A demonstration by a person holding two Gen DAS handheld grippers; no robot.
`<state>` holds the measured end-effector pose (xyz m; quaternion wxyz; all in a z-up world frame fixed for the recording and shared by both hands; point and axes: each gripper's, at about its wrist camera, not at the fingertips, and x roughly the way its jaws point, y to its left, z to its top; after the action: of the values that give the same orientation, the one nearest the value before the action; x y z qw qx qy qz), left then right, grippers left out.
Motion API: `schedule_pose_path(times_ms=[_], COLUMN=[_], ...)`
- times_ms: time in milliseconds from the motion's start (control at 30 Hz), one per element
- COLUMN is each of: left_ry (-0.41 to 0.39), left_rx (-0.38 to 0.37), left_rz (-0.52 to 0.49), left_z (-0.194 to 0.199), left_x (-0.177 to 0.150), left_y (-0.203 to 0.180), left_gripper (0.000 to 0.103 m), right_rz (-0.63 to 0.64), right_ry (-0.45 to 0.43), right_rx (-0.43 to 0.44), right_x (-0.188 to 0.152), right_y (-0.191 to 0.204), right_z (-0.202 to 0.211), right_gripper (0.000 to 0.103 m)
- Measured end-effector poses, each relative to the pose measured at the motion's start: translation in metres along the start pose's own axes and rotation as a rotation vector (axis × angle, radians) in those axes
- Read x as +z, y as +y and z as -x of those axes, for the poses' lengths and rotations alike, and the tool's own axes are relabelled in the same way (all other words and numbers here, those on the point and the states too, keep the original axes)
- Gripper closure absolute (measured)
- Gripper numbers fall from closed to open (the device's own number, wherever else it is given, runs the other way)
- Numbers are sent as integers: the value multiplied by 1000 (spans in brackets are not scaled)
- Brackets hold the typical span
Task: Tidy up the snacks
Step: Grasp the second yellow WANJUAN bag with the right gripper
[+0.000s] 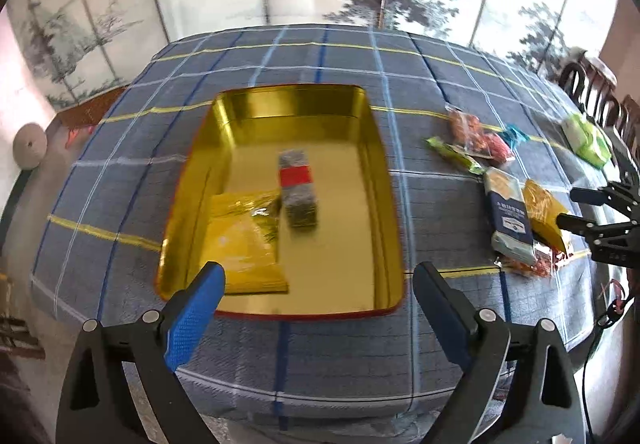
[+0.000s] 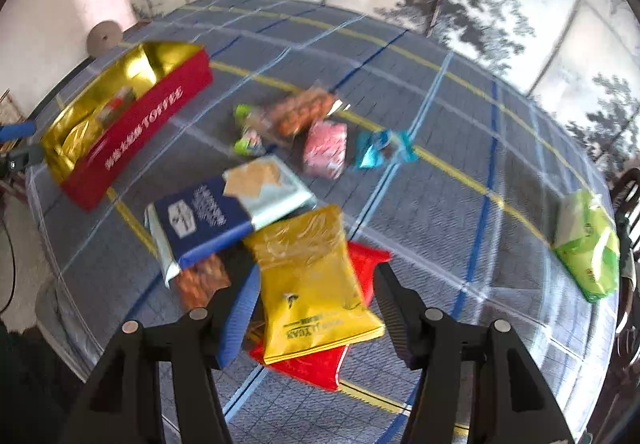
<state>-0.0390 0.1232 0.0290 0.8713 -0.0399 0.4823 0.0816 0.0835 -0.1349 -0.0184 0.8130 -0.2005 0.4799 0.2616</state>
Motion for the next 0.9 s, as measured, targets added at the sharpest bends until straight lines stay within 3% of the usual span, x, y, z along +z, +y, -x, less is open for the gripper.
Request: schedule_pose_path(times_ms=[233, 367, 633, 900], left_ry=[19, 32, 48, 29], left_rx=[-26, -34, -57, -58], left_rz=[-43, -77, -146, -189], left_z=[-12, -20, -34, -39], left_x=[8, 11, 17, 23], left_y=[-28, -45, -75, -92], left_gripper=[9, 9, 9, 9], right_rz=[77, 63, 136, 88], right_ry=[48, 40, 39, -8], right_rx=[3, 27, -9, 15], right_x=[-2, -3, -5, -10], right_y=[6, 4, 13, 6], right_z=[-26, -29, -33, -28], right_gripper=[41, 41, 41, 46])
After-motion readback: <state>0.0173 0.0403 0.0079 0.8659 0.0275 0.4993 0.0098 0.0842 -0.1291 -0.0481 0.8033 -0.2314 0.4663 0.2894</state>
